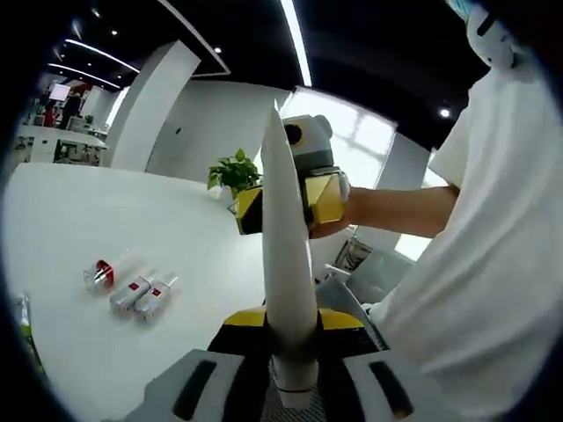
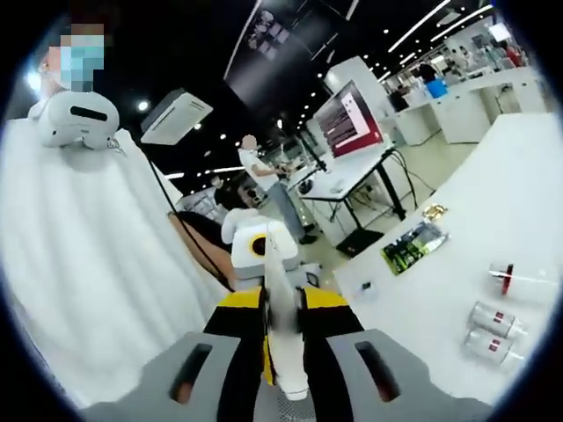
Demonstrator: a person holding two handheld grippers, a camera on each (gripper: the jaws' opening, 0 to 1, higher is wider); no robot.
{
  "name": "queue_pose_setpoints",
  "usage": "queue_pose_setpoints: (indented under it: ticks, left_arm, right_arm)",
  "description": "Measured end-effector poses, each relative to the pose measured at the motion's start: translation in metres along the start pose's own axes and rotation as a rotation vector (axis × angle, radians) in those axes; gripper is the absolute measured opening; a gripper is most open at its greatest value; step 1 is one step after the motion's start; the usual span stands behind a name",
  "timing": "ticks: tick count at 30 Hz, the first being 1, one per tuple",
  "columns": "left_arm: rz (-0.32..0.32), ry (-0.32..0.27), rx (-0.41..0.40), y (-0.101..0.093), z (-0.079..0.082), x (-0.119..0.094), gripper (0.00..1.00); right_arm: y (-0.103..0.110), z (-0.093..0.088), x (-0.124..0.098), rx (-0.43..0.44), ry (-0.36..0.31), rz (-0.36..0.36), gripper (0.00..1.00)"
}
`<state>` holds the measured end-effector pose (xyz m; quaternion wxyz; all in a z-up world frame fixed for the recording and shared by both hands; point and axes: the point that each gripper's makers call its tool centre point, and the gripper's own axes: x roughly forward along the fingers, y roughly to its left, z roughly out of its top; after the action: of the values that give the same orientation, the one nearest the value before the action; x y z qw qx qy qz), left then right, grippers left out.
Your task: Arrange the skincare products in the storage area until every visible bottle or jar stands upright without overlapping.
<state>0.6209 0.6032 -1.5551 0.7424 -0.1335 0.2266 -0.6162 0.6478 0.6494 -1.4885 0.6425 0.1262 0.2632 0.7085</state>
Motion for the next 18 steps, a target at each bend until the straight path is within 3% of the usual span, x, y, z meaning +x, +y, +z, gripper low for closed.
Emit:
queue_pose_setpoints:
  ticks: [4, 6, 14, 18]
  left_arm:
    - [0.011, 0.018, -0.004, 0.002, -0.003, 0.003, 0.2]
    - [0.012, 0.02, -0.012, 0.003, -0.004, 0.002, 0.2]
    - [0.124, -0.047, 0.006, 0.022, 0.008, -0.001, 0.23]
    - [0.191, -0.025, -0.024, 0.032, 0.004, -0.002, 0.26]
  right_arm:
    - [0.002, -0.003, 0.005, -0.091, 0.045, -0.013, 0.08]
    - [0.002, -0.002, 0.007, -0.089, 0.046, -0.018, 0.08]
    - [-0.006, 0.01, 0.005, -0.169, 0.039, -0.085, 0.07]
    - [-0.011, 0.015, 0.004, -0.211, 0.056, -0.119, 0.07]
